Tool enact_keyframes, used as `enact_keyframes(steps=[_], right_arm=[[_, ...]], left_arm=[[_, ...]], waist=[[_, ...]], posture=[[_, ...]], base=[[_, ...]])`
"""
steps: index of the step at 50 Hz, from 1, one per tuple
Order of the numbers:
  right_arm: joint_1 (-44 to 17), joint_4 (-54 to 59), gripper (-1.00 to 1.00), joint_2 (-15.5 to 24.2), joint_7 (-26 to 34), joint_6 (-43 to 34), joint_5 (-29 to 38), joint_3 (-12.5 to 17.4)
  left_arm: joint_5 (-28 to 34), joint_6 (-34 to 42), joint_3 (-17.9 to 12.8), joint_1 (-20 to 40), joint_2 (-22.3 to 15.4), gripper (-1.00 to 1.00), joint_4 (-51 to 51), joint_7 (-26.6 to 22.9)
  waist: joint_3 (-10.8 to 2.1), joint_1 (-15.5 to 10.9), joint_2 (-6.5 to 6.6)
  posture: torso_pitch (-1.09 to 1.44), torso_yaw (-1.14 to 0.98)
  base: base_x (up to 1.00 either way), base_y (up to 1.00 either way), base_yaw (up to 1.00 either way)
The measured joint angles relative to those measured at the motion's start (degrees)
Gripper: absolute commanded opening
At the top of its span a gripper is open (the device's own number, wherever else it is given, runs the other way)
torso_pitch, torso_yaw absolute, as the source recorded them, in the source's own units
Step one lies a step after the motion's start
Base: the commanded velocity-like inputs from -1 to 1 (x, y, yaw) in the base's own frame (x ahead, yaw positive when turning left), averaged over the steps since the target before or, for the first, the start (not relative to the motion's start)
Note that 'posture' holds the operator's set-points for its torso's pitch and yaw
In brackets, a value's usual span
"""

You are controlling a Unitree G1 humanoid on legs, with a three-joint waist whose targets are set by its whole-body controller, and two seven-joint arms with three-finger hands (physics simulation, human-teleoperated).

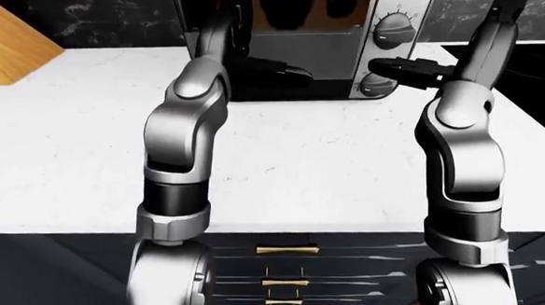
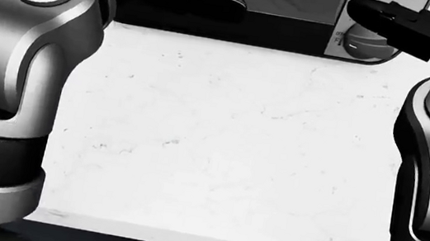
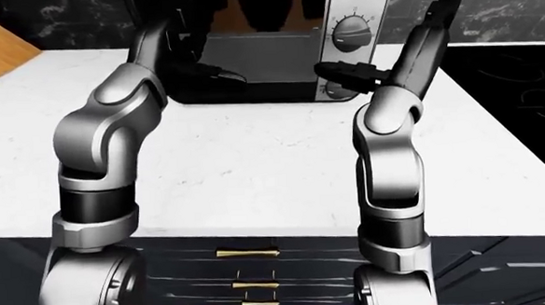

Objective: Close the toaster oven door.

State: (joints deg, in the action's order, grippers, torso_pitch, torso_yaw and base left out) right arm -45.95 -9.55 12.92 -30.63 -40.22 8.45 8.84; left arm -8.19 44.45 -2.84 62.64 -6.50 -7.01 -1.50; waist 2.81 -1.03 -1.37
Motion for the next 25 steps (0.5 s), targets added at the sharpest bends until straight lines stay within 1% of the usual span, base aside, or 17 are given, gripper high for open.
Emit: enact_keyframes(steps=[14,25], right_arm=[[-0.03,-0.32,1.0,0.03,-0.08,-0.37,-0.02,-0.01],[-0.13,-0.28,1.0,0.24,-0.09,-0.53,-0.22,0.13]], left_arm=[[0.64,-3.69,0.21,2.03,-0.35,1.0,-5.82,-1.12],[0.97,-6.59,-0.27,4.49,-1.0,1.0,-11.72,-2.37]], waist=[[-0.04,-0.07,-0.09],[-0.06,-0.04,-0.13]], posture=[[0.0,0.0],[0.0,0.0]], base=[[0.0,0.0,0.0],[0.0,0.0,0.0]])
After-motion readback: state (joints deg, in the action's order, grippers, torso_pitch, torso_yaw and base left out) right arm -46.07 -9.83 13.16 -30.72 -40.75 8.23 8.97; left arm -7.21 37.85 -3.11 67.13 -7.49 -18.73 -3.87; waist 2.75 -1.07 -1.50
